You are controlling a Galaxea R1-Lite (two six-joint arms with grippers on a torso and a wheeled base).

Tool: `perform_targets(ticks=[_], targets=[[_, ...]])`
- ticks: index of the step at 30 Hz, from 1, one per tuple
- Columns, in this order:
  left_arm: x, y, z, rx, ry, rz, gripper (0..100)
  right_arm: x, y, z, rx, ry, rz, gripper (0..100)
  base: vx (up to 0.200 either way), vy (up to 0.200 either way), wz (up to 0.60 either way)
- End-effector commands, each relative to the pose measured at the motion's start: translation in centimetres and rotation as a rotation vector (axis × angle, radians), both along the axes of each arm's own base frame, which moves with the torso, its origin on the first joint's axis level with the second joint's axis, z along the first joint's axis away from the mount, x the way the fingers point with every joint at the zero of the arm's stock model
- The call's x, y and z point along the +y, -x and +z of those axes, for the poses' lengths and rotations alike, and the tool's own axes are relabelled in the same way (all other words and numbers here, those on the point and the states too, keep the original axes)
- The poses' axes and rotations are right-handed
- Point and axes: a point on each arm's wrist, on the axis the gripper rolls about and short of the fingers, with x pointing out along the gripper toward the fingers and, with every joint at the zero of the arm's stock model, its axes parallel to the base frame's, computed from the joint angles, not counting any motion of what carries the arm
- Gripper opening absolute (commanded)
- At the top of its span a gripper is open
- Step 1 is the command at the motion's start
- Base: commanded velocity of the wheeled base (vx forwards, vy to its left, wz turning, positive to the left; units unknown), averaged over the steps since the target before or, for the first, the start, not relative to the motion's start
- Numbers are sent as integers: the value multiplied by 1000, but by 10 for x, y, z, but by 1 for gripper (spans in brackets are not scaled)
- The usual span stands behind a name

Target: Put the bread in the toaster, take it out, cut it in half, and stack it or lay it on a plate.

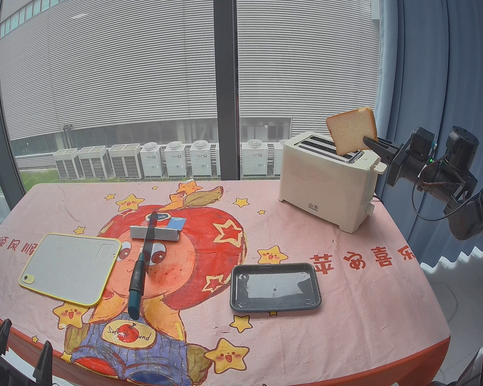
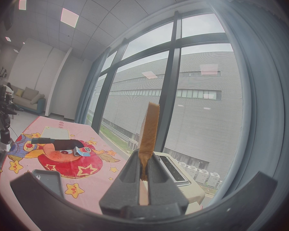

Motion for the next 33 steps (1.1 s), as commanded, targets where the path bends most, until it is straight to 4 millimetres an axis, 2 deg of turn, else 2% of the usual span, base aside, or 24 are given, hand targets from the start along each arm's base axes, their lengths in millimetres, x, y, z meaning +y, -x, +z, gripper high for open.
perform_targets(ticks=[1,16,26,33], targets=[[0,-1,-4,16,0,0,100,-5,-13,-9,13,2,-16,0,0,0,0],[0,-1,-4,16,0,0,100,-9,-27,-21,33,3,-28,0,0,0,0],[0,-1,-4,16,0,0,100,-13,-44,-26,20,2,-39,0,0,0,0],[0,-1,-4,16,0,0,100,-11,-46,-30,29,3,-34,0,0,0,0]])
